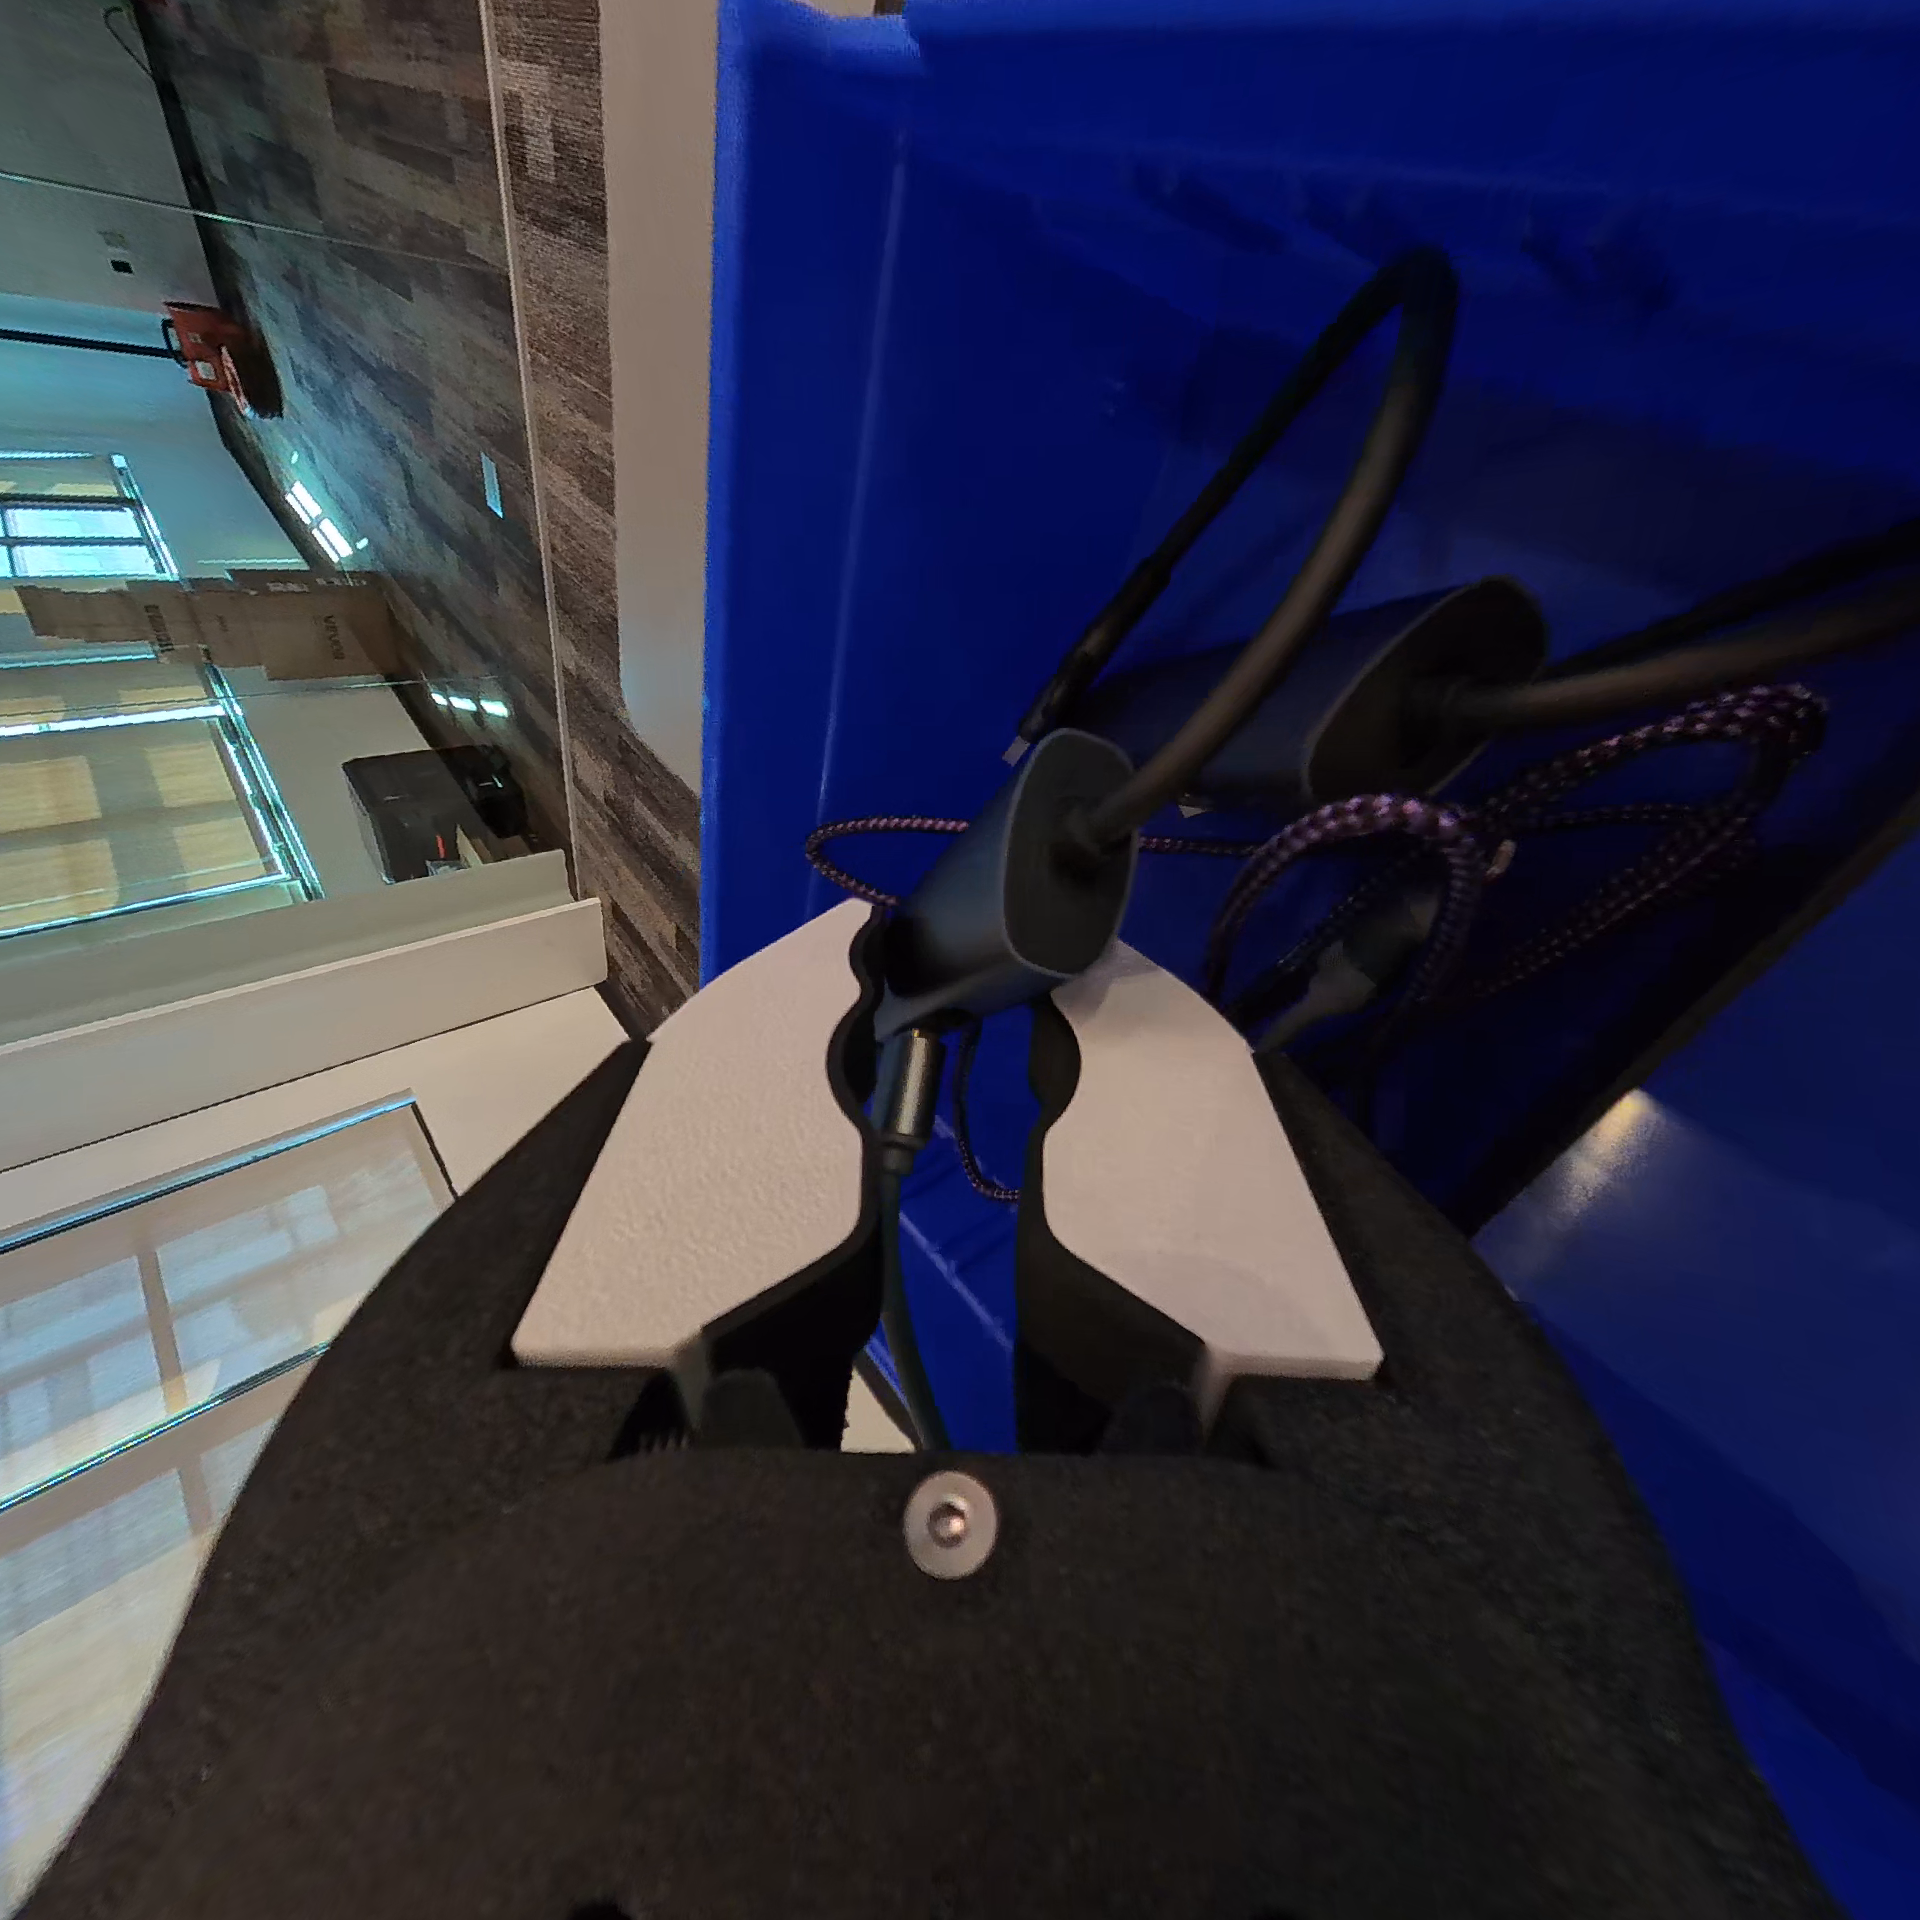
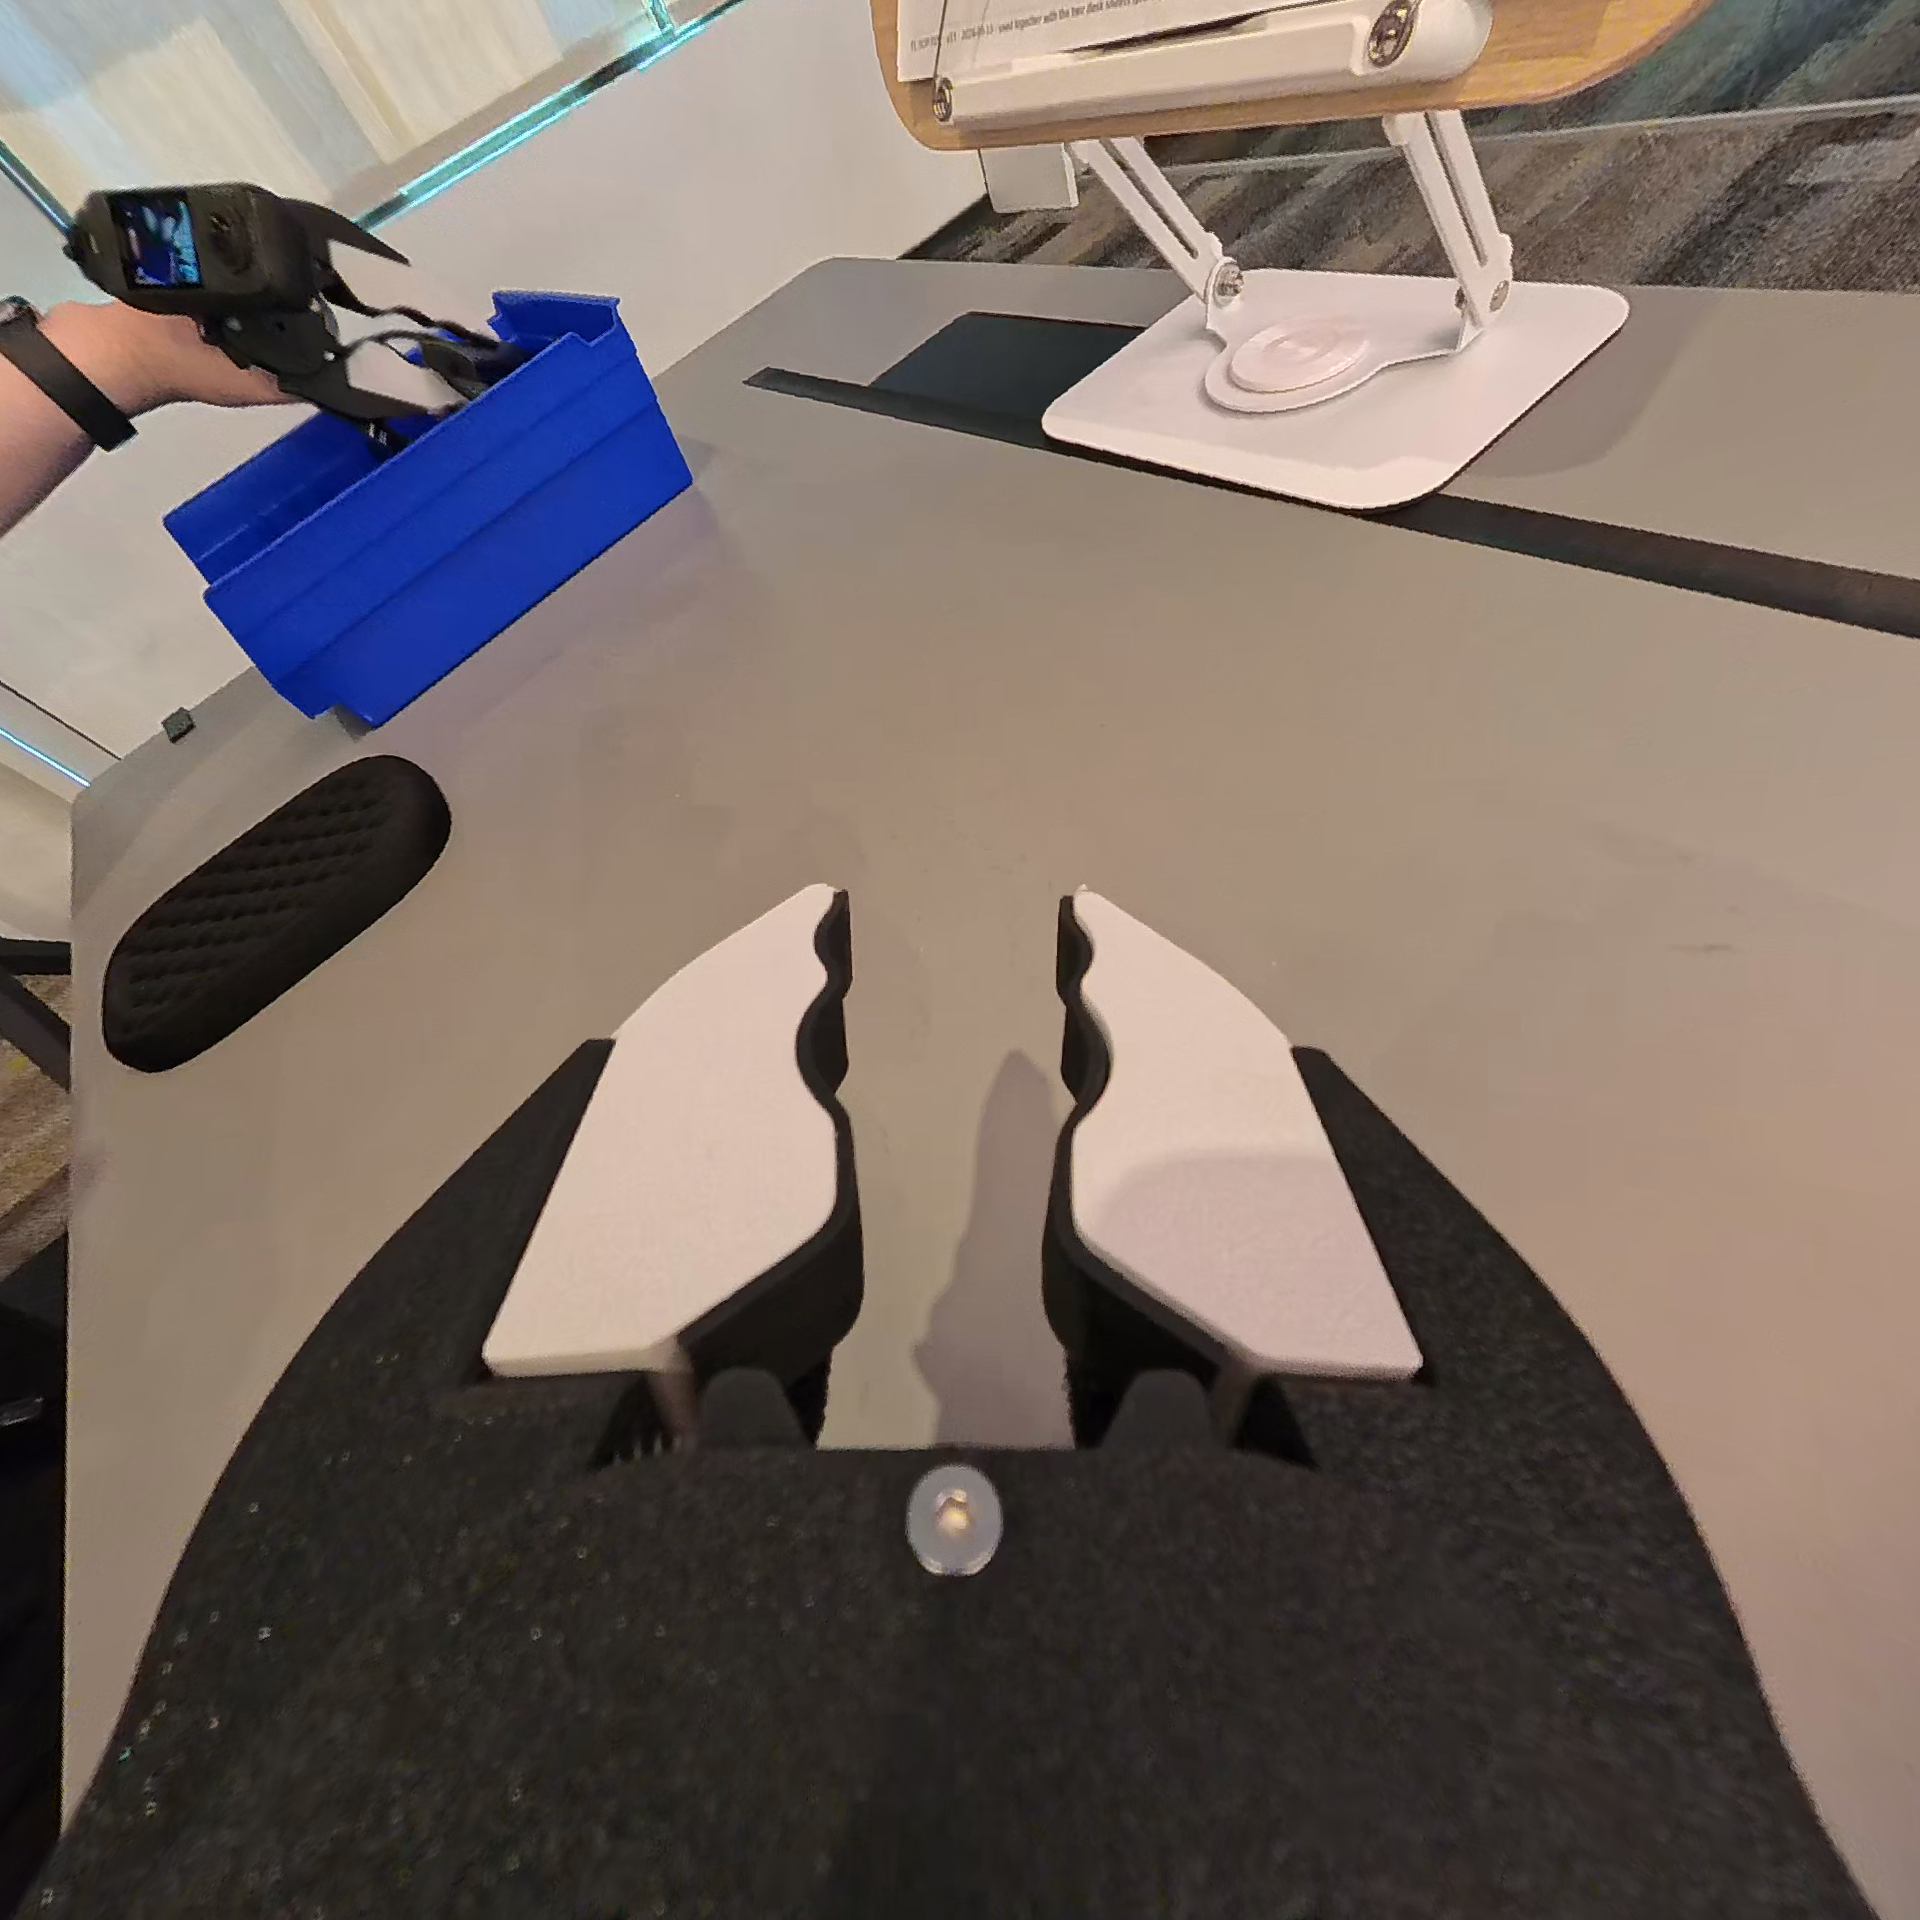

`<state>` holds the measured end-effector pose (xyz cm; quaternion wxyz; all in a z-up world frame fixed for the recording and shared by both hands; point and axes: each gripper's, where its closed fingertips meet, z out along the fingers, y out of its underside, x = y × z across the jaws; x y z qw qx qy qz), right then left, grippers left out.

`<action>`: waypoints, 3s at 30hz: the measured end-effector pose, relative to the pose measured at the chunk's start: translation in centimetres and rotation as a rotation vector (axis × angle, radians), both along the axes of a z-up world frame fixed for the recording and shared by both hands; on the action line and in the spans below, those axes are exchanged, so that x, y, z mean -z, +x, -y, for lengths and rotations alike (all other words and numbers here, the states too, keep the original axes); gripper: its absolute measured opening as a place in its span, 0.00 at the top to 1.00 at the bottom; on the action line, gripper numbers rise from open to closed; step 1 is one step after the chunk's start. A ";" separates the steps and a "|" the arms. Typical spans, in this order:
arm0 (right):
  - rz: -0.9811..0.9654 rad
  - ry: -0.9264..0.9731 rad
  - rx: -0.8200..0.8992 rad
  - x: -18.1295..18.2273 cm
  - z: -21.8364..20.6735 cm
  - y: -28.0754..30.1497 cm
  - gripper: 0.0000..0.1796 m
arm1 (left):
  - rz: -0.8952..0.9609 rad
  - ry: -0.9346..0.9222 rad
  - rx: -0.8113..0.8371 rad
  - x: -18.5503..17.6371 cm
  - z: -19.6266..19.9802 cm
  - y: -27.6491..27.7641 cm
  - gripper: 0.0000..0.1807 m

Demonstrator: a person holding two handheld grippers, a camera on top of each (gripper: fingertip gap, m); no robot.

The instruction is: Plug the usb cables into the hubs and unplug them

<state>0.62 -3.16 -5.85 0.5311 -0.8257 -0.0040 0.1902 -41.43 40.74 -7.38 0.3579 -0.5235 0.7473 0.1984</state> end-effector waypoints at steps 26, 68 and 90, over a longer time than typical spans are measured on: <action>-0.042 0.012 -0.012 0.4 0.6 0.2 0.81 | 0.193 0.060 -0.039 -7.3 0.9 0.3 0.88; -0.058 -0.053 -0.065 1.9 0.6 -0.8 0.82 | 0.035 -0.111 -0.253 -0.8 0.4 -3.3 0.80; -0.060 -0.073 -0.086 2.3 0.9 -1.0 0.82 | 0.026 -0.048 -0.320 -0.9 -1.4 -2.3 0.90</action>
